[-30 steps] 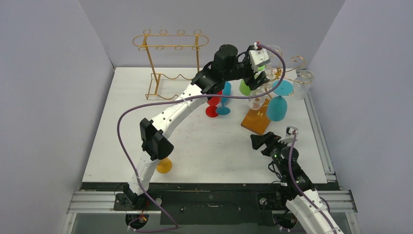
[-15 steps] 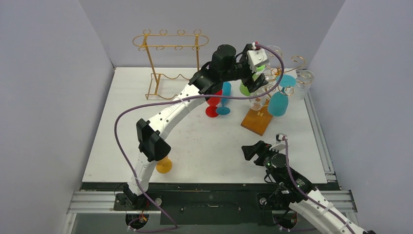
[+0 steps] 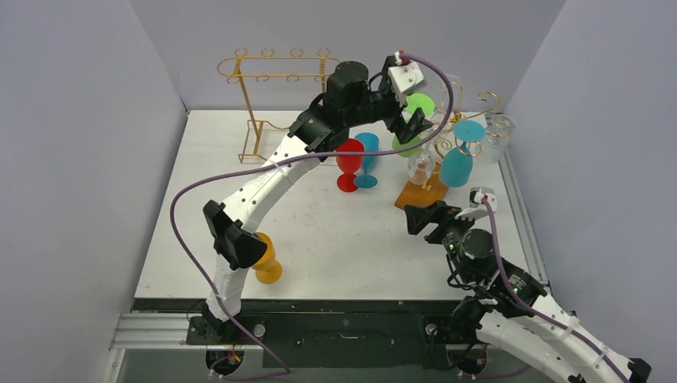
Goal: Place the wine glass upside down on the wine glass rack
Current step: Adjust the wine rack at the center of the board.
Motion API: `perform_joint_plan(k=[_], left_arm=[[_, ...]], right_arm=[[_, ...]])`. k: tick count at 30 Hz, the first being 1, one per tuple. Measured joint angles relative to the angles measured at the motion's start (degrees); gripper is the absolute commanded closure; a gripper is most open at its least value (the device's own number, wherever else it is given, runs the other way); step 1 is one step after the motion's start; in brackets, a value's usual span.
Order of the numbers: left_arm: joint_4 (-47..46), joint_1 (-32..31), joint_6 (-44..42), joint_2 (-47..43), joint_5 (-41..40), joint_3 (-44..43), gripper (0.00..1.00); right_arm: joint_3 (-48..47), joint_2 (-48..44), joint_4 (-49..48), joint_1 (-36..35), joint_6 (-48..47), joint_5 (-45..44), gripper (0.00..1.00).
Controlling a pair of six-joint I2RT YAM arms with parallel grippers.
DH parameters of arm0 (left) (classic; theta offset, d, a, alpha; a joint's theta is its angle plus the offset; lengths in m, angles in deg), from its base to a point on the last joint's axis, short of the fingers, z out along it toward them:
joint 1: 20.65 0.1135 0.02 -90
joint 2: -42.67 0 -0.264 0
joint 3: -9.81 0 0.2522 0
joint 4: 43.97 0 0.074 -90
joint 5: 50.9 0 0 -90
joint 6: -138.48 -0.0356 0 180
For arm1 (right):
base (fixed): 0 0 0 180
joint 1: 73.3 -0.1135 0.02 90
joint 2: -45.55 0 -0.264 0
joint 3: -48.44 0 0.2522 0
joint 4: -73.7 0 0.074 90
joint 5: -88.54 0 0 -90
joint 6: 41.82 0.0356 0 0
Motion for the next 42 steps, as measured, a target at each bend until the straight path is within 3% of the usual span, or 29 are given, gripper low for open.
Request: perform_joint_plan(k=[6, 11, 16, 26, 30, 42], left_arm=[[1.05, 3.13, 1.81, -4.02, -0.11, 0.00, 0.04], [1.33, 9.44, 2.49, -9.81, -2.25, 2.78, 0.04], [1.75, 19.50, 1.68, -16.26, -5.20, 8.20, 0.00], [4.50, 40.96, 0.44, -16.98, -8.81, 12.79, 0.20], [6.62, 43.50, -3.69, -15.63, -5.64, 13.29, 0.20], [18.43, 43.25, -25.20, -8.15, 2.25, 12.50, 0.18]], right_arm=[[-18.58, 6.38, 5.88, 0.02, -6.21, -0.87, 0.20], [-30.29, 12.13, 8.11, 0.00, -10.25, -0.61, 0.25], [-36.33, 18.64, 9.11, 0.00, -12.83, 1.57, 0.31], [-39.52, 26.05, 9.44, -1.09, -14.40, 6.93, 0.37], [-40.87, 28.02, 9.46, -2.69, -14.51, 7.65, 0.38], [-41.51, 30.47, 9.33, -4.46, -14.49, 8.46, 0.38]])
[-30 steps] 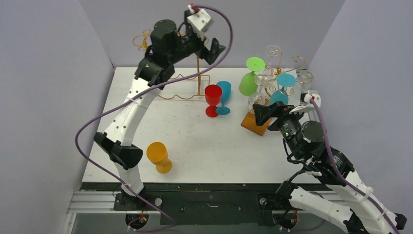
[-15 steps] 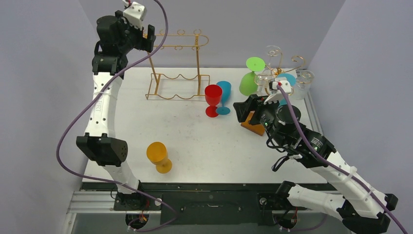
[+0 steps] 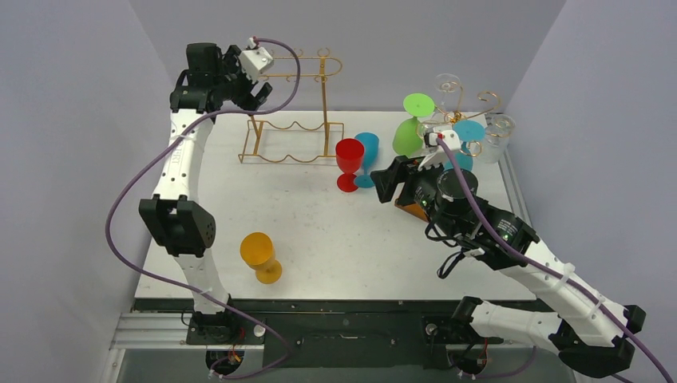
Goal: Place the wine glass upside down on the wine glass rack
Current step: Adjust the wine rack at the center of the board.
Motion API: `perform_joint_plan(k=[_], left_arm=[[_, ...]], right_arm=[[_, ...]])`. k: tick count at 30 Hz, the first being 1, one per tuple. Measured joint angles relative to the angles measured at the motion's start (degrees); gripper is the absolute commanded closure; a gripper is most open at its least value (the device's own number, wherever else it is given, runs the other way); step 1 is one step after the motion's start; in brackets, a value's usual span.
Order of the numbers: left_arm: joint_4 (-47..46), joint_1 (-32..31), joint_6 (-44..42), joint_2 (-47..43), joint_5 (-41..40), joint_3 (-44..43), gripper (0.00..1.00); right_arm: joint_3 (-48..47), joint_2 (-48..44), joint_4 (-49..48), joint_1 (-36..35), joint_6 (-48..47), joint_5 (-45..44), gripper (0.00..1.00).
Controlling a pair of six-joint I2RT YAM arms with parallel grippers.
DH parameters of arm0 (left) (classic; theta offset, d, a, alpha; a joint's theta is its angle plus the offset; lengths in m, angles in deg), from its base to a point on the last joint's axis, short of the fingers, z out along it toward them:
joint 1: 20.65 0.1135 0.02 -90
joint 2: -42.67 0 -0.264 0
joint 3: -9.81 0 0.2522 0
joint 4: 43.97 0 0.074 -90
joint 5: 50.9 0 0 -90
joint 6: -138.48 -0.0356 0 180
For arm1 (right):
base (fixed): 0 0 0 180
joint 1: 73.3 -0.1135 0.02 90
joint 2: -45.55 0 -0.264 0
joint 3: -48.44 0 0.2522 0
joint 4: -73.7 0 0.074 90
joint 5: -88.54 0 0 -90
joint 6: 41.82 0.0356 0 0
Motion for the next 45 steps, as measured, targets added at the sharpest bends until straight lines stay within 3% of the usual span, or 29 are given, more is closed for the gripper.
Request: perform_joint_plan(k=[5, 8, 12, 15, 16, 20, 27, 30, 36, 41, 44, 45], left_arm=[[-1.33, -0.48, -6.01, 0.33, -1.14, 1.11, 0.23], [-7.52, -1.46, -10.08, -0.44, -3.48, 5.92, 0.35], [-14.97, -2.82, -17.29, -0.59, -6.71, 10.40, 0.62], [-17.68, -2.97, -20.35, -0.59, -8.13, 11.02, 0.98], [-18.78, -2.97, -21.73, -0.59, -8.31, 11.28, 1.00], [-27.04, -3.10, -27.54, -2.01, -10.38, 14.99, 1.00], [-27.15, -4.33, -30.12, -10.05, -12.50, 24.57, 1.00], [-29.07, -4.74, -33.09, -16.09, -13.86, 32.81, 1.00], [-31.34, -4.57, -39.52, -27.30, -16.59, 46.34, 1.00], [-32.15, -3.89, -42.51, -32.50, -18.03, 52.19, 1.00], [-32.48, -3.80, -43.23, -35.60, -18.45, 55.12, 0.92], [-32.50, -3.80, -43.39, -36.89, -18.51, 56.30, 0.79]], right_arm=[[0.00, 0.74, -0.63, 0.00, 0.00, 0.09, 0.38], [0.02, 1.73, -1.55, 0.02, -0.02, 0.59, 0.38], [0.04, 3.26, -2.40, 0.02, -0.07, 1.36, 0.38], [0.02, 4.52, -2.51, 0.02, -0.24, 1.86, 0.38], [0.02, 4.96, -2.51, 0.02, -0.26, 1.97, 0.38], [0.02, 6.19, -2.51, 0.02, -0.48, 2.62, 0.38], [0.04, 6.47, -2.89, 0.24, -0.92, 3.89, 0.38], [0.09, 7.17, -3.80, 0.74, -1.14, 4.76, 0.38], [1.51, 11.26, -5.77, 2.43, -1.44, 7.52, 0.39], [1.62, 16.37, -6.36, 4.79, -1.57, 10.10, 0.39], [1.14, 20.22, -7.21, 6.84, -1.88, 11.91, 0.40], [0.37, 21.79, -7.10, 7.58, -2.05, 12.44, 0.40]])
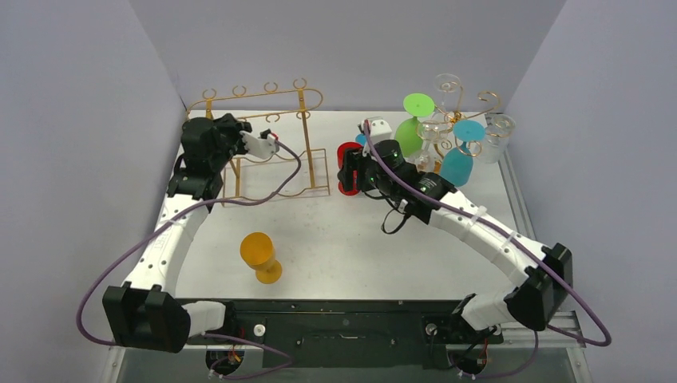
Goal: Place the wine glass upside down on the wine glass rack
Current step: Adjust the wine rack at the center of the board, then pick up the wine glass at the center of the board.
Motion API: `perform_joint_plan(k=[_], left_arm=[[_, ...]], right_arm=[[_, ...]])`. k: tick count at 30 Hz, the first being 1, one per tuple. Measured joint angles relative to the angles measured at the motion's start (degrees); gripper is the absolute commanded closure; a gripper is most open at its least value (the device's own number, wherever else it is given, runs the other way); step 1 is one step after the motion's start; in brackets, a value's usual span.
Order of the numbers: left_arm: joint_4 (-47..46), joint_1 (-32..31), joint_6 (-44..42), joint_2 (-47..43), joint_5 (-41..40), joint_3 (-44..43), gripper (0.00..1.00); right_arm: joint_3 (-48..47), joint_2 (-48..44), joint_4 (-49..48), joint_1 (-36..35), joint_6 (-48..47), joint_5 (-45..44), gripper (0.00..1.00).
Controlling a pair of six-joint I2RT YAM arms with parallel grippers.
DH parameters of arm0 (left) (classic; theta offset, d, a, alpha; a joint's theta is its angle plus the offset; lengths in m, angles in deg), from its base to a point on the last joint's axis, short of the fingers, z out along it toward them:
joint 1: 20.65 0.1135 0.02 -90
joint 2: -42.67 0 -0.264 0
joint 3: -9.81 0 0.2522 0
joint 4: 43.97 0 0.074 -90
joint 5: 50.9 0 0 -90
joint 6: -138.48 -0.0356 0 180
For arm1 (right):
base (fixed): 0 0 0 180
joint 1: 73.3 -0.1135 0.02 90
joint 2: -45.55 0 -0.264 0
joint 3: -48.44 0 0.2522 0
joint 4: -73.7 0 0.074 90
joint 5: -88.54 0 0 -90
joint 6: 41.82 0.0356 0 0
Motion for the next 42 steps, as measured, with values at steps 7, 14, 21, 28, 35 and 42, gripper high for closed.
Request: perform_joint_plan(k=[7, 14, 21, 28, 35, 42], left_arm=[[0.26, 0.26, 0.87, -8.24, 1.16, 5.62, 0.14], [2.58, 0.33, 6.67, -9.84, 1.70, 5.29, 0.01], [8.79, 1.09, 18.43, -10.49, 2.97, -0.44, 0.04], [13.25, 1.14, 27.15, -15.04, 6.80, -1.88, 0.04], [17.49, 1.49, 36.68, -16.57, 10.12, -4.13, 0.04], [20.98, 1.64, 46.60, -16.65, 12.41, -8.20, 0.04]], right_arm=[[-13.86, 13.81, 0.68, 2.86, -2.51, 2.47, 0.43], [-19.58, 21.84, 1.55, 3.02, -3.96, 3.02, 0.46], [-19.61, 26.18, 2.49, 3.02, -4.39, 2.64, 0.48], [-19.87, 28.87, 2.64, 2.99, -5.60, 0.70, 0.50], [-20.50, 28.59, 2.67, 2.51, -7.04, -1.22, 0.50], [-20.50, 26.69, 2.49, 2.27, -8.09, -1.90, 0.50]])
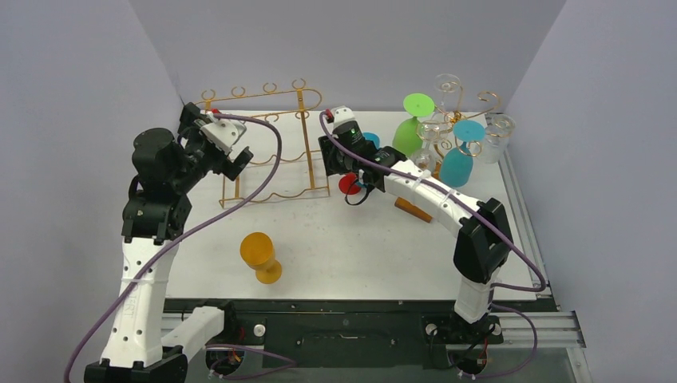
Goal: Place the wine glass upside down on the wine glass rack
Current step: Pick up the wine glass at the center of the board.
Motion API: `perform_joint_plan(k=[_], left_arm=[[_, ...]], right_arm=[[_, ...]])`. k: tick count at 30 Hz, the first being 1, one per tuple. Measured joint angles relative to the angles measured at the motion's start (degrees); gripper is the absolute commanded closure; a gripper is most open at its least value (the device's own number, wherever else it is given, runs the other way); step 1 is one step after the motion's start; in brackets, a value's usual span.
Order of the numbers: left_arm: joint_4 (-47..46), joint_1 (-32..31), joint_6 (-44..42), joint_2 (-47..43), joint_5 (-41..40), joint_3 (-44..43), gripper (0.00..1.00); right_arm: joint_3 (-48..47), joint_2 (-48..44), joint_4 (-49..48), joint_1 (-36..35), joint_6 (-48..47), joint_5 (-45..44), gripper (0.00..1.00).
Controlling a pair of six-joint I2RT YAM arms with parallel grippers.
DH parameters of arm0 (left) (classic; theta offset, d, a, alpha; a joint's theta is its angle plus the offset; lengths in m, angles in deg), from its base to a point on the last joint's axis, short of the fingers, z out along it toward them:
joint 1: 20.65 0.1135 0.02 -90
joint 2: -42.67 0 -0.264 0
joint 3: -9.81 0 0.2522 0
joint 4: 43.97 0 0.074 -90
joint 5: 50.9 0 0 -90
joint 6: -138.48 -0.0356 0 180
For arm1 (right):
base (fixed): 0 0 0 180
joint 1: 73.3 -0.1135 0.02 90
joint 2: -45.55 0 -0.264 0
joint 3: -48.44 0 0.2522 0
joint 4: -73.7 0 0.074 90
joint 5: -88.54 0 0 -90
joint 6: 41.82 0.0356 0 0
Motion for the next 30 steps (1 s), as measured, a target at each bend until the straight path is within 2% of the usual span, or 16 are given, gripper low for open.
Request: perform_joint_plan(k=[9, 21, 26, 30], left_arm=[[3.39, 0.09, 6.51, -0.42, 0.31, -3.41, 0.04], [6.69, 0.13, 11.41, -0.44, 1.27, -7.04, 0.02], [7.15, 0.13, 12.33, -0.59, 2.21, -8.00, 0.01], [7.87, 0.13, 13.07, -0.61, 2.95, -8.02, 0.00]], right_arm=[[-3.13, 2.29, 0.59, 1.49, -0.94, -0.15, 0.53], [-3.37, 5.90, 1.05, 1.70, -1.57, -0.11, 0.78], [-2.54, 5.90, 1.14, 1.33, -1.73, -0.11, 0.98], [-1.81, 5.64, 0.76, 0.66, -2.10, -0.37, 1.00]])
